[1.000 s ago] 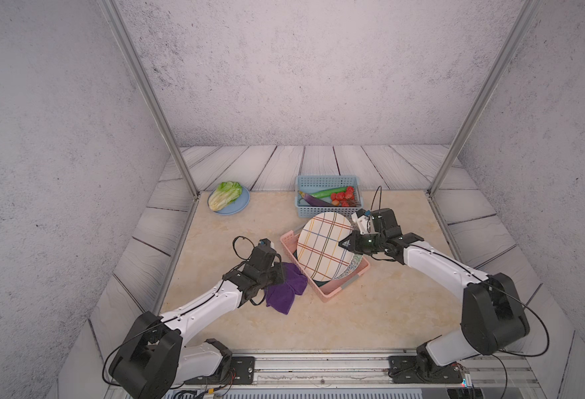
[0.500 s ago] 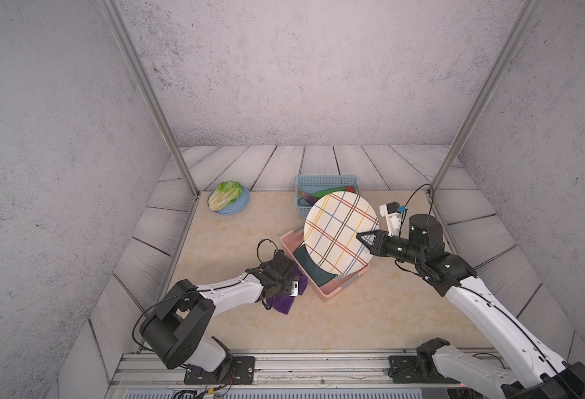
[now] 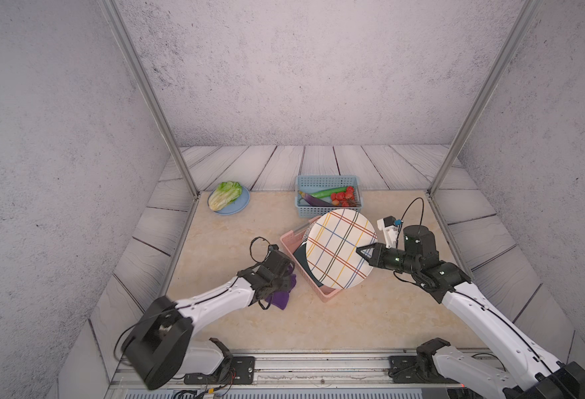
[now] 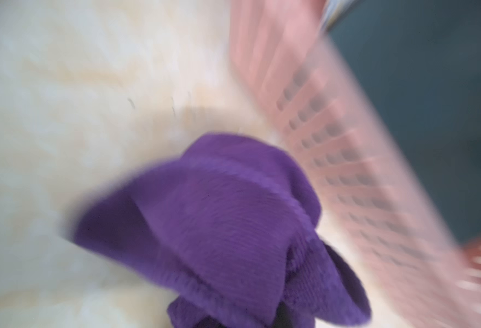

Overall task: Wipe the wet plate dry
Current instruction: Pick up the towel at the center of the board, then wipe the plate with towel.

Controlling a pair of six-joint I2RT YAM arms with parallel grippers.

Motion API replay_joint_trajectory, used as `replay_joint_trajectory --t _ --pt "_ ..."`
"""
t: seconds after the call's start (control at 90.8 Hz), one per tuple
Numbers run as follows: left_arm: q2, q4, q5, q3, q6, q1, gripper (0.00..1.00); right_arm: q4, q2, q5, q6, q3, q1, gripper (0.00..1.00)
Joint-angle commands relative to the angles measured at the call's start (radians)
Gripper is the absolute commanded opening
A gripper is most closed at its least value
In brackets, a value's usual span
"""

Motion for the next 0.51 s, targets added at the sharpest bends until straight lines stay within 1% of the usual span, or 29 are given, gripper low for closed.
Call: replay_joint_trajectory --t 0.0,0.044,0.099,0.198,0.286,0.385,0.495 --pt "-0.27 -0.03 0.031 0.034 0.052 -0.004 0.0 0.157 -0.043 -0.079 0.1 -0.043 0.015 0.0" --pt "-0.316 -0.014 0.079 0.04 0.074 -0.005 0.0 0.205 -0.053 -0.088 0.142 -0.072 0.024 0.0" --pt "-0.317 -0.021 0.146 0.063 0.103 -0.006 0.0 0.254 -0.065 -0.092 0.182 -0.094 0.039 0.0" --pt "-0.237 -0.049 0.244 0.104 0.14 -0.015 0.0 0.312 -0.086 -0.074 0.244 -0.108 0.067 0.0" --pt "-0.164 -0.031 0.308 0.125 0.149 -0.05 0.0 0.361 -0.095 -0.066 0.286 -0.104 0.088 0.0" --pt "-0.093 0.033 0.314 0.131 0.158 -0.144 0.0 0.407 -0.094 -0.051 0.333 -0.082 0.101 0.0" --pt "0.006 0.061 0.231 0.194 0.148 -0.271 0.0 0.466 -0.083 -0.031 0.371 -0.049 0.113 0.0"
